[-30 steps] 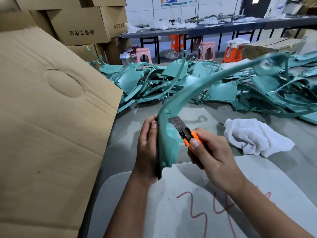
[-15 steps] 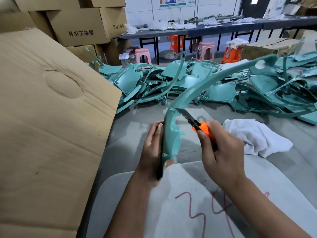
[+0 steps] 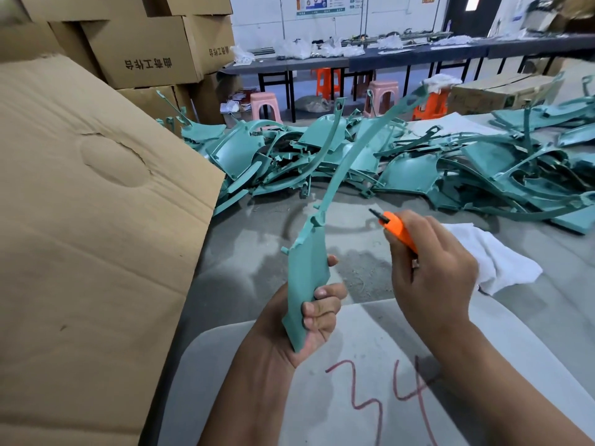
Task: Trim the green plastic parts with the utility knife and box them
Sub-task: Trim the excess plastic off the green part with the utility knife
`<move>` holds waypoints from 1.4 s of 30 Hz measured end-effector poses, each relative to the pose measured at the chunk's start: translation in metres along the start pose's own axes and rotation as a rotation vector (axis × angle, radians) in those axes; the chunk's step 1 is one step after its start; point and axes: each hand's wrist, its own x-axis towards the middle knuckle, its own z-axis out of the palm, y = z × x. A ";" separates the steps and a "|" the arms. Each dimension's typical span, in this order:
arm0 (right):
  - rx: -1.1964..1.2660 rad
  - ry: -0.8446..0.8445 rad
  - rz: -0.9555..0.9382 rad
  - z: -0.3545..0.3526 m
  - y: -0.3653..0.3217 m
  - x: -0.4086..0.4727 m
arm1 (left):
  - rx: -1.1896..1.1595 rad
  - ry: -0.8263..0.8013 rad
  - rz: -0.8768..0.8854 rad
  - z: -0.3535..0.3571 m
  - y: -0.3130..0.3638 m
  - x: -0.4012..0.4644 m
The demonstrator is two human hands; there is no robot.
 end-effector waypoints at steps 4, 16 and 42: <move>0.025 -0.142 -0.061 0.004 -0.003 0.001 | -0.063 -0.058 -0.086 -0.005 -0.002 0.000; 0.046 -0.147 0.149 0.000 0.011 0.006 | 0.169 0.015 -0.260 0.002 0.014 -0.012; 1.163 -0.336 1.258 -0.004 0.004 0.014 | 1.654 0.296 0.516 -0.022 0.015 -0.003</move>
